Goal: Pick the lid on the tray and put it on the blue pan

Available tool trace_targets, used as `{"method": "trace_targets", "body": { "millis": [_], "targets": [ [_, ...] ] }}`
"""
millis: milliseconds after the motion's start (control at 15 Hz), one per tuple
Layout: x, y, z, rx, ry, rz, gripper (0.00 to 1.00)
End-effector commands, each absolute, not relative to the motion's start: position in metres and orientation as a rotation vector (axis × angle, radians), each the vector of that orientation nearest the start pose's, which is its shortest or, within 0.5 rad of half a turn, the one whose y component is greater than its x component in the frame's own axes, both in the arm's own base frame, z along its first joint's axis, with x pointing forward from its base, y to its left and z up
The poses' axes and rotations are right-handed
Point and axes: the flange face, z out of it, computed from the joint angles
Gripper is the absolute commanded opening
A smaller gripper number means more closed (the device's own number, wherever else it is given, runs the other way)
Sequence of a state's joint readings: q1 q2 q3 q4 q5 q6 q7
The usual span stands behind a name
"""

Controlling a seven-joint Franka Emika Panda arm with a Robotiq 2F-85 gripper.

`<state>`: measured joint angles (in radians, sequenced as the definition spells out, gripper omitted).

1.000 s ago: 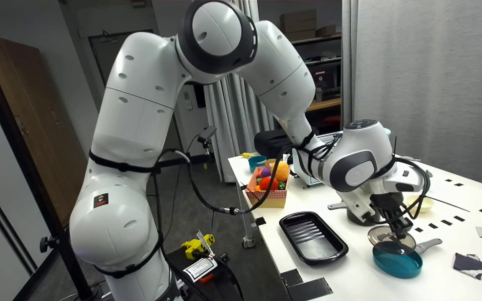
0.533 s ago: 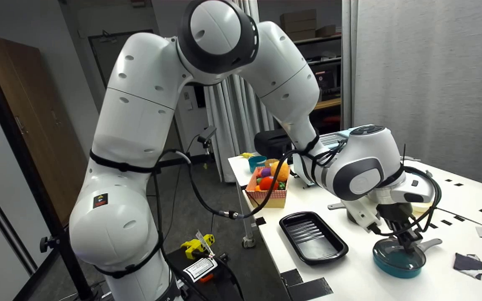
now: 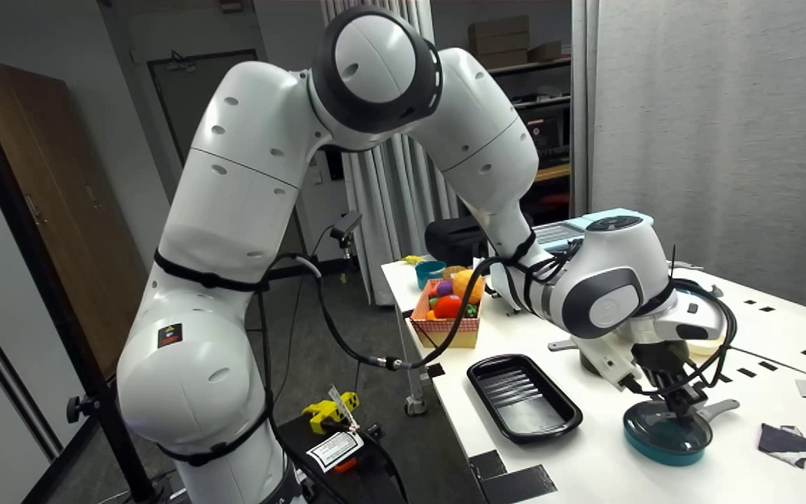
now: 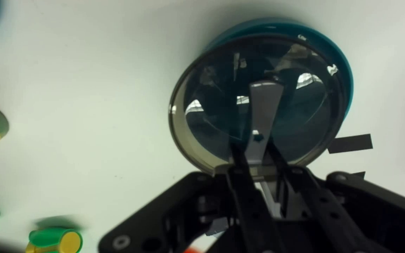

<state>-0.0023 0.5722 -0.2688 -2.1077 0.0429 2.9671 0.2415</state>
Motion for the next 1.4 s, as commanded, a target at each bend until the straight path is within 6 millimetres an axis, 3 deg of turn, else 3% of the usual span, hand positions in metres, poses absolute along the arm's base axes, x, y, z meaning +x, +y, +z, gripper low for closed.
{"method": "trace_targets", "body": {
  "millis": [0, 333, 400, 533, 933, 1067, 1333],
  "targets": [
    [0.593, -0.160, 0.172, -3.161, 0.740, -0.527, 0.05],
    [0.598, -0.160, 0.164, -3.169, 0.744, -0.515, 0.05],
    [0.598, -0.160, 0.165, -3.168, 0.747, -0.516, 0.43],
    [0.599, -0.160, 0.165, -3.167, 0.749, -0.513, 0.50],
    [0.597, -0.154, 0.170, -3.155, 0.744, -0.515, 0.95],
    [0.596, -0.148, 0.175, -3.144, 0.734, -0.522, 1.00],
    [0.593, -0.124, 0.200, -3.099, 0.683, -0.559, 1.00]
  ]
}}
